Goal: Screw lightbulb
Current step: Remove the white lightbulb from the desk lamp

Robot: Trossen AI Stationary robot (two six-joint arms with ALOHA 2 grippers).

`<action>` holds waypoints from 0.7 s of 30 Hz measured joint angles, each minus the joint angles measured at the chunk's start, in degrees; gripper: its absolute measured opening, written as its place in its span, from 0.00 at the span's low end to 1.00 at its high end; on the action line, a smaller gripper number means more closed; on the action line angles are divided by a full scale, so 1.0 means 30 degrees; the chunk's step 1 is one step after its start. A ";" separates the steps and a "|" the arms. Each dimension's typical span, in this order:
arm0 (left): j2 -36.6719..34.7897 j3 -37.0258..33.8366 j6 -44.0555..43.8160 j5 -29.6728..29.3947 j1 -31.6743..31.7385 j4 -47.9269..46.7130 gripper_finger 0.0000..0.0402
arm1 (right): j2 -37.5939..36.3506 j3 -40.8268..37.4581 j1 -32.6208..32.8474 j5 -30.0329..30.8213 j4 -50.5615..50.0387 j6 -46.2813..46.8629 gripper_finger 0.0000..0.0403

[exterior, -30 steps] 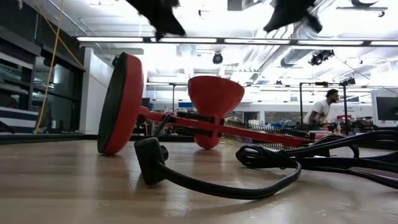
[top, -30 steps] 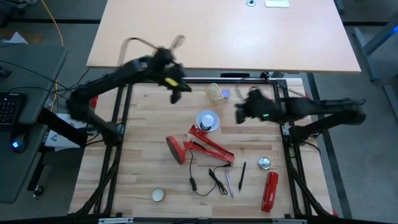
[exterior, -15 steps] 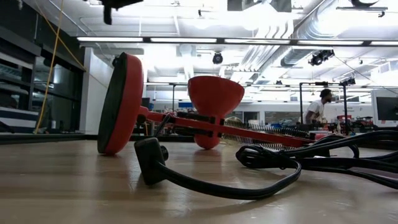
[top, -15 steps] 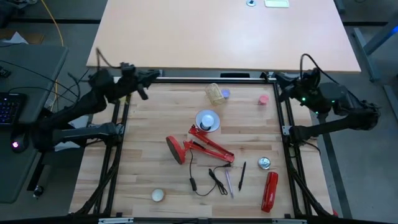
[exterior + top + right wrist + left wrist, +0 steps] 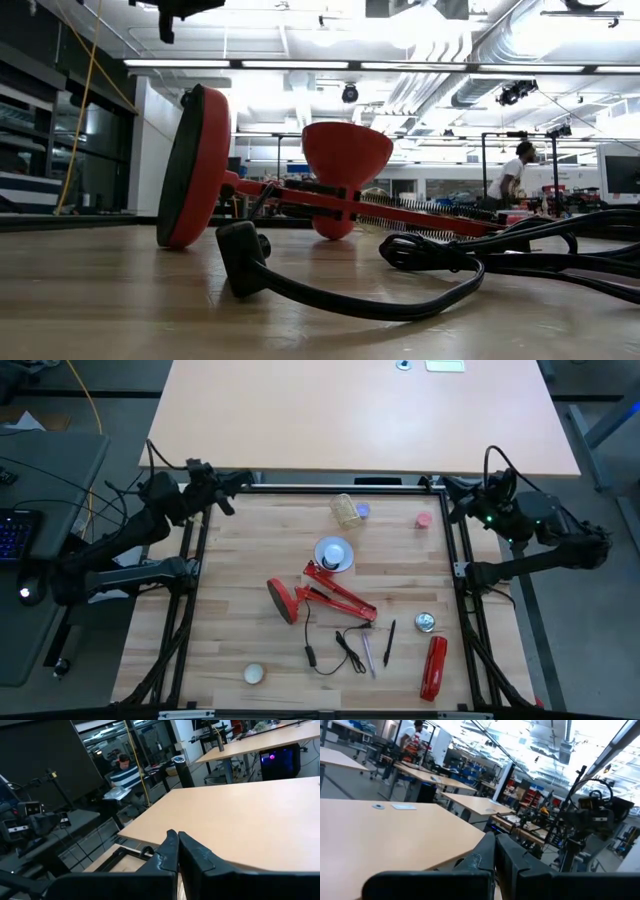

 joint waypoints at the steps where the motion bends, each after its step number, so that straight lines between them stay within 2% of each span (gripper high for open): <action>1: 0.0006 0.0000 -0.0005 0.0053 0.0077 -0.0005 0.00 | 0.0000 -0.0001 0.0000 0.0000 -0.0002 -0.0030 0.00; 17: 0.0007 0.0000 -0.0007 0.0163 0.0871 -0.0012 0.00 | -0.0036 -0.0003 0.0000 0.0000 0.0008 -0.0166 0.00; 21: 0.0007 0.0000 -0.0013 0.0825 0.1096 -0.0012 0.00 | -0.0036 -0.0003 0.0000 0.0000 0.0008 -0.0166 0.00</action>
